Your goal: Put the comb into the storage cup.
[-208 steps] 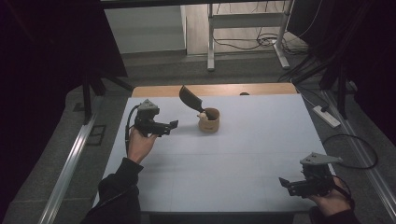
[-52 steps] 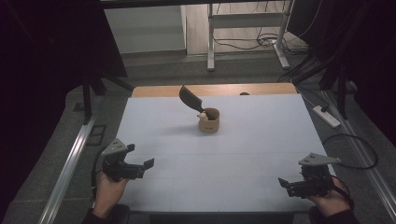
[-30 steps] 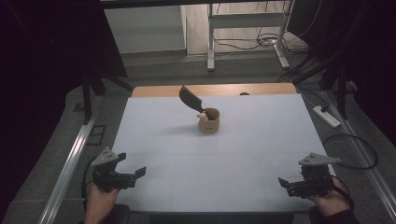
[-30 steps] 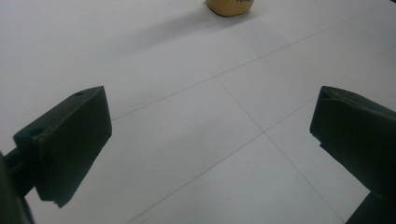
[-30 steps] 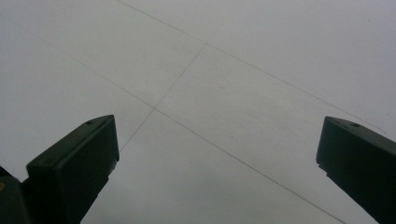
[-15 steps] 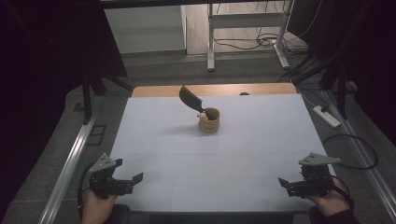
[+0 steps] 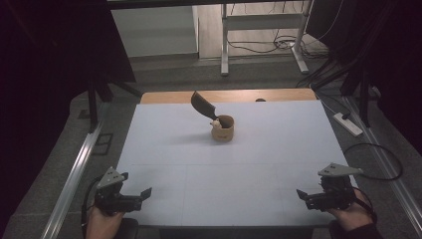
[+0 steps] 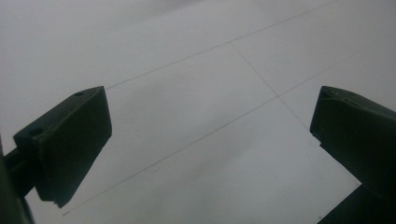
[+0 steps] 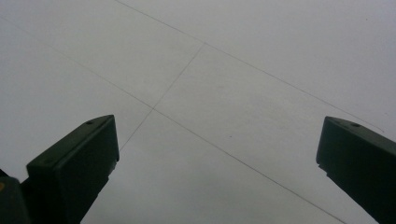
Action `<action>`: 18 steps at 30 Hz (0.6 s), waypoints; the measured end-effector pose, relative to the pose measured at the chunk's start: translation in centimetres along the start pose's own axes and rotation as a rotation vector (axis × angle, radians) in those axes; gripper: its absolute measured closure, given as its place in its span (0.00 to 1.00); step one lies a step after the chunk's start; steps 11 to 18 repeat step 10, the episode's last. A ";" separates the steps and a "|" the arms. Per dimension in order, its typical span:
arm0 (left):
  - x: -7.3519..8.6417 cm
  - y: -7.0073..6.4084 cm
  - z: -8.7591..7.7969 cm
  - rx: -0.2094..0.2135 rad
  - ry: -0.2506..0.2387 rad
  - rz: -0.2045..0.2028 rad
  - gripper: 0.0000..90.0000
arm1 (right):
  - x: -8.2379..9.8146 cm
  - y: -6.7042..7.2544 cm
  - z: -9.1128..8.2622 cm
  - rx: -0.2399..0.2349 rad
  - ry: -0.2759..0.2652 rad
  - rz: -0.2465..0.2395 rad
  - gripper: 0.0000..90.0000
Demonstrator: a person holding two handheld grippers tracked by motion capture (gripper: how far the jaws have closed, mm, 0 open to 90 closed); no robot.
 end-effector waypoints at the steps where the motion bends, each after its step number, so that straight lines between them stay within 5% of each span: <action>1: 0.0 0.0 0.0 -0.003 0.006 0.005 0.00 | 0.0 0.0 0.0 0.000 0.000 -0.001 0.00; 18: -0.1 0.0 0.3 0.000 0.033 -0.001 0.00 | 0.0 0.0 0.1 0.005 0.005 -0.002 0.00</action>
Point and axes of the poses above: each handheld gripper's, and its own axes: z roughly forward along the jaws, x roughly out of its underside, y roughly to its left, the point moved 4 cm from there along z, roughly forward along the jaws, and after that the axes turned 11 degrees about y, right-handed, at the moved point
